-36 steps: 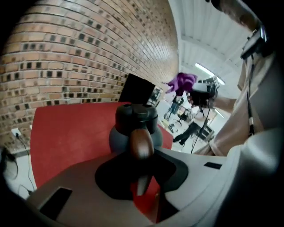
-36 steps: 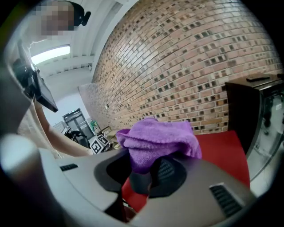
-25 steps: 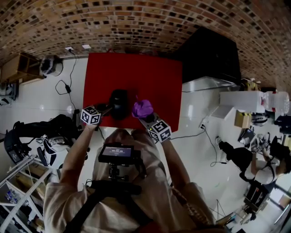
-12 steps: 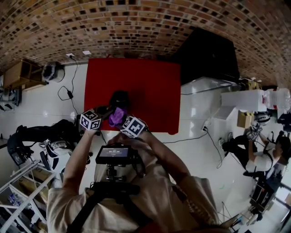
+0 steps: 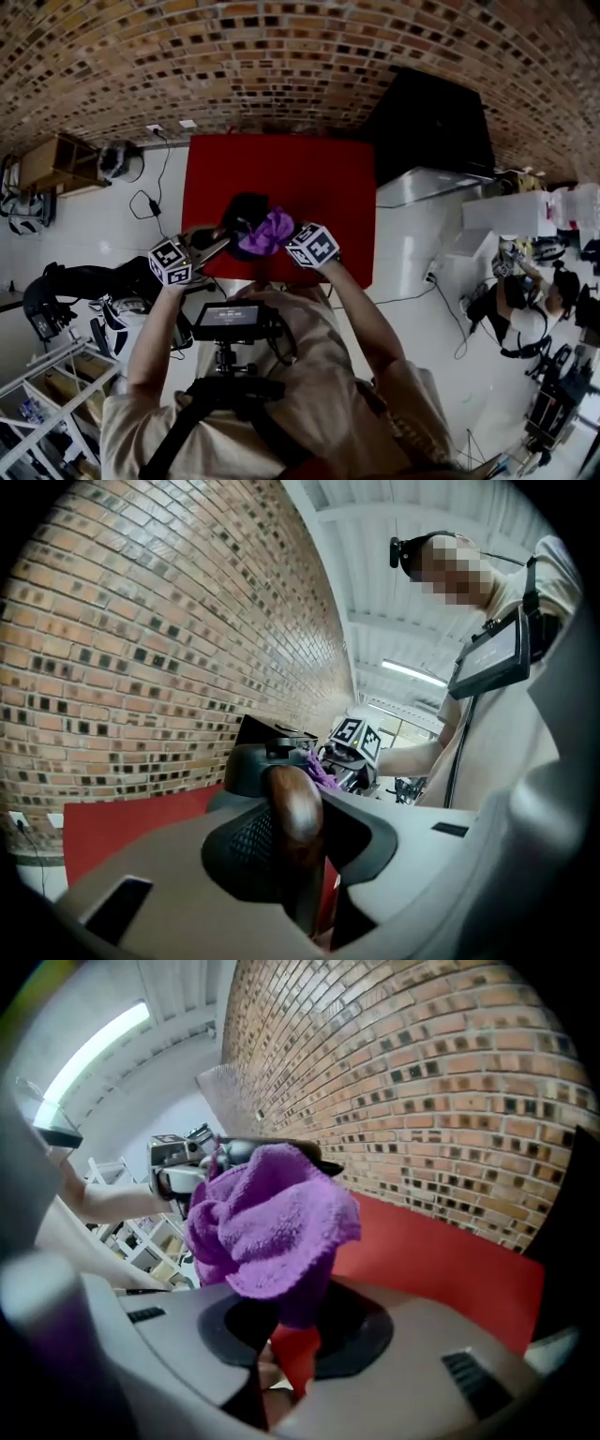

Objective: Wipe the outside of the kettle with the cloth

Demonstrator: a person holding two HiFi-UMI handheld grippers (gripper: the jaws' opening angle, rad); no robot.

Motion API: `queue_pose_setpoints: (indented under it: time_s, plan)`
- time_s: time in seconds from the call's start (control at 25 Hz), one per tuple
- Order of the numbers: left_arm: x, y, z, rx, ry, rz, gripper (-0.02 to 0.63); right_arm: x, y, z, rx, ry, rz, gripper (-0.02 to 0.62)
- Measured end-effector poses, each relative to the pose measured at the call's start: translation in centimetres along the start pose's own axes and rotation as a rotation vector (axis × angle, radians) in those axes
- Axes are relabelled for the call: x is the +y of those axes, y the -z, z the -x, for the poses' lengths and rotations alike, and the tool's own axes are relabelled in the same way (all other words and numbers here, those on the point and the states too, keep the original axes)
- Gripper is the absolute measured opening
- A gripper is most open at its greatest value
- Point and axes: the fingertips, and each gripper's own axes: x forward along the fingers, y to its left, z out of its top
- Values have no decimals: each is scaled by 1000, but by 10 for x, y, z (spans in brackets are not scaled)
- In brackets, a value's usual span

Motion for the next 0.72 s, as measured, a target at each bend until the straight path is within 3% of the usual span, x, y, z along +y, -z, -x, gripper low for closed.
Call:
queue_pose_setpoints:
  time_s: [0.24, 0.44, 0.6, 0.72]
  plan:
    - [-15, -24, 8, -68, 15, 22, 91, -48, -31, -10, -81, 86, -3, 104]
    - [-27, -41, 8, -127, 23, 38, 89, -73, -65, -18, -124, 174, 95, 104]
    - [-21, -53, 9, -172, -15, 58, 89, -81, -68, 47, -221, 203, 29, 104]
    - [-9, -63, 11, -183, -58, 50, 89, -50, -75, 106, -300, 155, 6, 104]
